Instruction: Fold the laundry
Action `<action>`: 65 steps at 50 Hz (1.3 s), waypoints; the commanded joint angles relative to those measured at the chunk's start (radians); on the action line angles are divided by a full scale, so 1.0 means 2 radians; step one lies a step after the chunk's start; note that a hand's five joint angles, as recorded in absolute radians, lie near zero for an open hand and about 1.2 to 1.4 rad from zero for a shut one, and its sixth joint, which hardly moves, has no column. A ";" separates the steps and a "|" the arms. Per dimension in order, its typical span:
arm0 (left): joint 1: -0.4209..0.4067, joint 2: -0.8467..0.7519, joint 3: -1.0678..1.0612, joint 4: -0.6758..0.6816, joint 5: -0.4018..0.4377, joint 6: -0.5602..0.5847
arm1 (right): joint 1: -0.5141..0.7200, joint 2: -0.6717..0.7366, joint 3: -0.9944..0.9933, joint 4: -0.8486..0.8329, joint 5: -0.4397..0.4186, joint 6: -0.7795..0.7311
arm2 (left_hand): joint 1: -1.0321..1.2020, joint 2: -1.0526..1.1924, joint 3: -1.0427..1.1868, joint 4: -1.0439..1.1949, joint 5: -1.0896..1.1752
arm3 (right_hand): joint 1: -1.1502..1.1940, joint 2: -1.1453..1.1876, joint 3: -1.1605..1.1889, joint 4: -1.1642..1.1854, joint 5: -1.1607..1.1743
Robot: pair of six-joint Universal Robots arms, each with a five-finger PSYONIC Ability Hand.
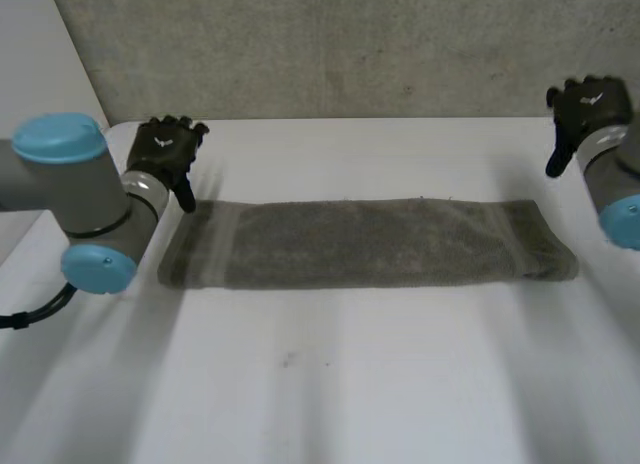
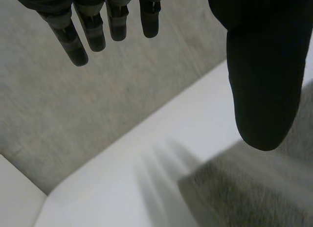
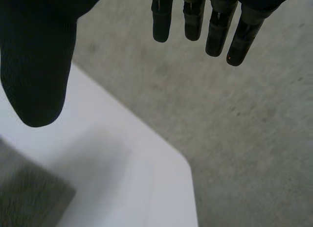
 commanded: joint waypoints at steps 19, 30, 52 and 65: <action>-0.017 0.189 -0.312 0.152 0.000 -0.102 | -0.044 -0.076 0.237 0.037 -0.103 -0.011 | -0.002 0.002 0.002 0.001 -0.014 | 0.168 0.158 0.167 0.156 0.150; -0.015 0.189 -0.336 0.184 -0.006 -0.101 | -0.058 -0.034 0.247 -0.046 -0.102 -0.017 | -0.002 0.002 0.002 0.001 -0.014 | 0.262 0.252 0.261 0.250 0.244; -0.015 0.189 -0.338 0.185 -0.007 -0.101 | -0.129 -0.016 0.230 -0.091 -0.049 -0.164 | -0.002 0.002 0.002 0.001 -0.014 | 0.592 0.582 0.590 0.580 0.574; -0.015 0.189 -0.342 0.186 -0.007 -0.101 | -0.046 -0.091 0.224 -0.147 -0.025 -0.209 | -0.002 0.002 0.002 0.001 -0.014 | 0.592 0.582 0.590 0.580 0.574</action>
